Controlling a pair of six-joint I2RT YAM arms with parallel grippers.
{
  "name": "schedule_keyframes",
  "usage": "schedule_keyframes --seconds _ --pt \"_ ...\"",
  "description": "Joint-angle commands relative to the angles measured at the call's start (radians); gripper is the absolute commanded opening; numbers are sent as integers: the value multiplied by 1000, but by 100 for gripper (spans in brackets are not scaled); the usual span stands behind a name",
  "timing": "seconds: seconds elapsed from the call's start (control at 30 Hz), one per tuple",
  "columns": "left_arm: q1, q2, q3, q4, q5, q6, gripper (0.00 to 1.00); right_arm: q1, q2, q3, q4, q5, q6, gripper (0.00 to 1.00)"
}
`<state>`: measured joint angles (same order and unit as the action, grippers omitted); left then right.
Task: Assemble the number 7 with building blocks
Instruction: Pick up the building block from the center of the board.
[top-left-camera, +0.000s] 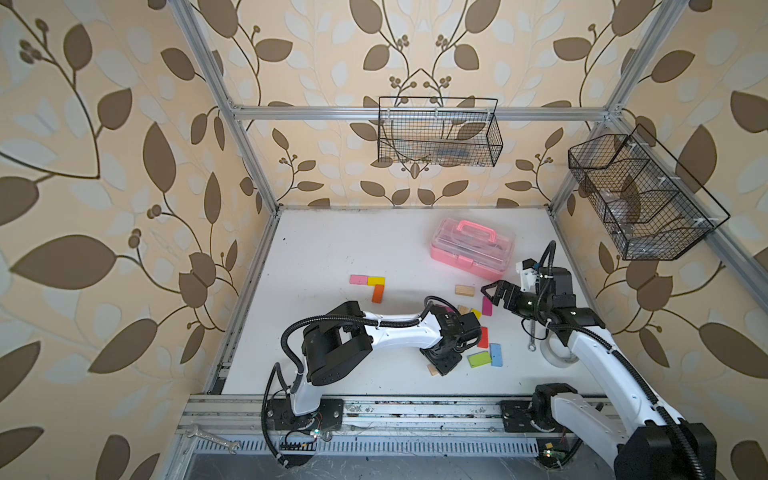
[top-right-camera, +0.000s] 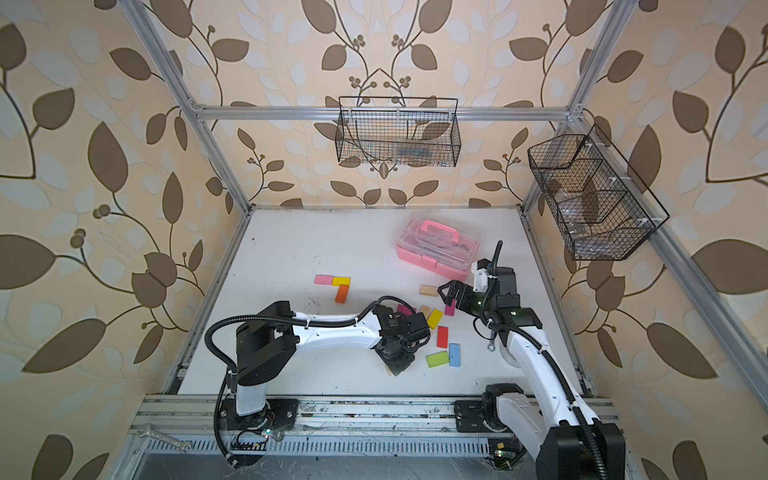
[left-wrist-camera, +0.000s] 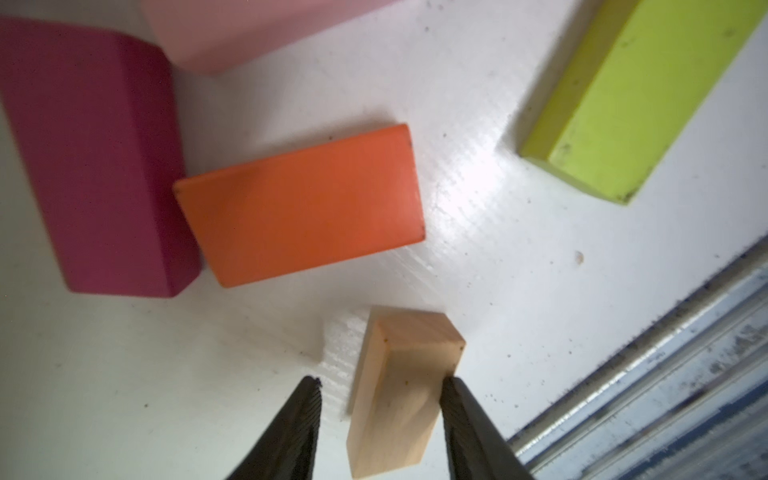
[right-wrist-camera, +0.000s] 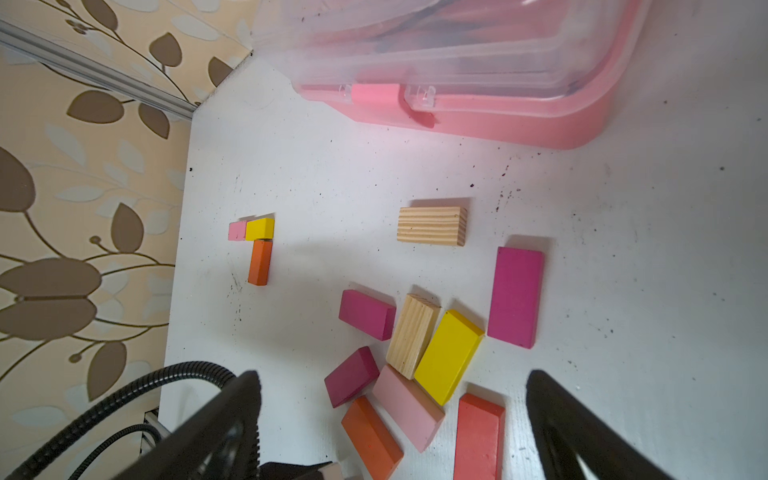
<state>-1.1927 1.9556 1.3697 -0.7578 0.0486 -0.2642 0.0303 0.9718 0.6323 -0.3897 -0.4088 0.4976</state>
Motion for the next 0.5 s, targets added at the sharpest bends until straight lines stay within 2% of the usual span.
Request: schedule_keyframes --seconds 0.0,0.27,0.47 --pt "-13 23 18 -23 1 -6 49 -3 -2 -16 9 -19 3 100" --pt "-20 31 3 -38 -23 -21 46 -3 -4 -23 13 -22 6 100" --pt "-19 22 -3 -41 -41 -33 24 -3 -4 -27 17 -25 8 100"
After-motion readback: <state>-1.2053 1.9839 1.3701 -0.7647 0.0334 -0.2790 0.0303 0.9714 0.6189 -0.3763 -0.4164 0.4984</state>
